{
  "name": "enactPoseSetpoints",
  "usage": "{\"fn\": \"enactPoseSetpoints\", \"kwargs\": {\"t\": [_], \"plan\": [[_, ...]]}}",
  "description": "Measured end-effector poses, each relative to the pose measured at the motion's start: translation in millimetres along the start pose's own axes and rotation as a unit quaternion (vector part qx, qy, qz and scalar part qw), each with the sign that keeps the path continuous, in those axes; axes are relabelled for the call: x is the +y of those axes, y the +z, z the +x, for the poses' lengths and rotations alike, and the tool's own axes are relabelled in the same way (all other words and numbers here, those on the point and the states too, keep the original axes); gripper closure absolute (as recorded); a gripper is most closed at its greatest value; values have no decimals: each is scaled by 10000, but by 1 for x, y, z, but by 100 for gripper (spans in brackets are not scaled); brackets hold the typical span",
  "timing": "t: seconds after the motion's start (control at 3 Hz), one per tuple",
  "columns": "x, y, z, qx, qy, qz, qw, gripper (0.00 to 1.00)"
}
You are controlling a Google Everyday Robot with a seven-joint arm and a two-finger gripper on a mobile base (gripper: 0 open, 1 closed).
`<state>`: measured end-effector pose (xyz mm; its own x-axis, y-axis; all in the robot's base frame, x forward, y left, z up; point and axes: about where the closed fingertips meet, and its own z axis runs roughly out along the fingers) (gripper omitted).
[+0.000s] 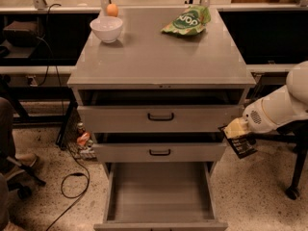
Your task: Place rxbar chocolate into bottom drawer
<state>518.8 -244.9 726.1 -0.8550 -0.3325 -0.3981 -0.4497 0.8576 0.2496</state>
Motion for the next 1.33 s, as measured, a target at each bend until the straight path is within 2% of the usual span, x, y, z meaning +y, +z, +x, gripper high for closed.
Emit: {"fn": "enactPoseSetpoints", "kwargs": {"t": [0.33, 0.67, 1.0, 1.33], "plan": [[-2, 18, 7, 150, 29, -124, 9998, 100], [-2, 80, 39, 543, 0, -383, 9978, 100], [8, 189, 112, 974, 105, -823, 9918, 100], [20, 271, 164, 1111, 409, -1243, 9852, 100]]}}
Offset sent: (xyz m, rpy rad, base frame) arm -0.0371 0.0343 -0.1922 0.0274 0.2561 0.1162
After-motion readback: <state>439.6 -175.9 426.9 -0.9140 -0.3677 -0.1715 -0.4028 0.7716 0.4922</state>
